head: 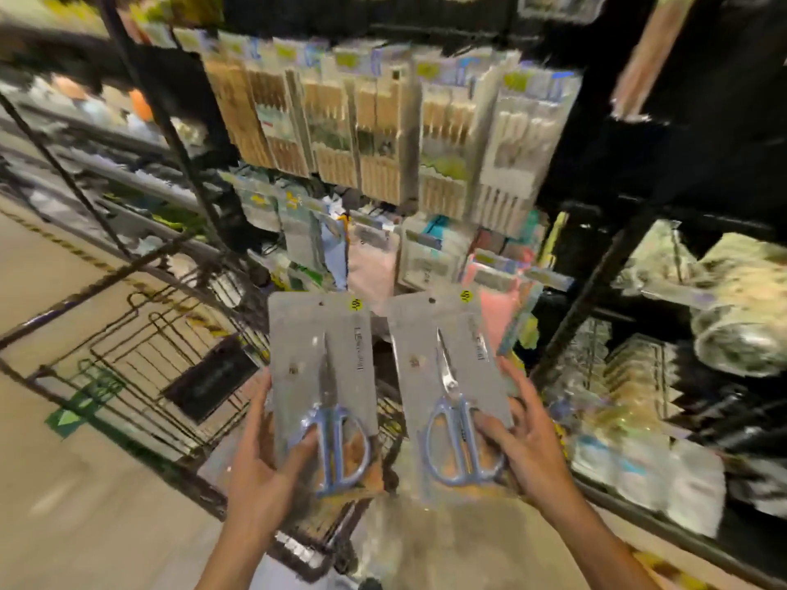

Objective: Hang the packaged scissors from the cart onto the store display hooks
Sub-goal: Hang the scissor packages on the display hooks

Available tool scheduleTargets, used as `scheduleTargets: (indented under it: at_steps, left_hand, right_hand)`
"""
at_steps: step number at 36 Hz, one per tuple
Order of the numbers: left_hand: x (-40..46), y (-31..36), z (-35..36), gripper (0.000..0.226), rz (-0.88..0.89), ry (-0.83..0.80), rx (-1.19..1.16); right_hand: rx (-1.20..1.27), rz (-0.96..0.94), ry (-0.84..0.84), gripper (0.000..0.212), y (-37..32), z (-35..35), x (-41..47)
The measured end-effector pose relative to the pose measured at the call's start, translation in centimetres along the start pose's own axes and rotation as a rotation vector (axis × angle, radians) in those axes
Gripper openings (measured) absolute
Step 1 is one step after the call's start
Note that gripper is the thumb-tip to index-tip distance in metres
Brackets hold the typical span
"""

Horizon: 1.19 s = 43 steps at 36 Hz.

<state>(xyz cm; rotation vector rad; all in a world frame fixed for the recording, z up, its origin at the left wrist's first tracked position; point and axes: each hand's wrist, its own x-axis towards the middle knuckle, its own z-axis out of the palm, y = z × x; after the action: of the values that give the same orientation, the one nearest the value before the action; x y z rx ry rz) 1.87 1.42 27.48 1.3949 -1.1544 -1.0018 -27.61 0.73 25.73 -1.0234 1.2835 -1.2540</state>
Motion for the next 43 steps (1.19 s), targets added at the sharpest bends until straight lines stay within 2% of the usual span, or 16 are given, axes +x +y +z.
scheduleTargets:
  at_steps: [7,17,29,43]
  left_hand:
    - [-5.3,4.2,13.0,0.087,0.166,-0.167,-0.011]
    - [-11.9,10.4,25.7,0.09,0.209,-0.444,-0.142]
    - [-13.4,15.2,32.5,0.093,0.266,-0.537,-0.157]
    - [-7.3,18.1,39.8,0.093,0.312,-0.585,-0.185]
  right_hand:
    - [-0.021,-0.112,0.206,0.071,-2.9,-13.8,-6.5]
    - [-0.035,-0.249,0.421,0.074,-6.2,-27.0,-15.1]
    - [0.003,-0.341,0.568,0.07,-9.8,-33.2,-18.5]
    - [-0.028,-0.408,0.601,0.071,-13.2,-38.0,-12.2]
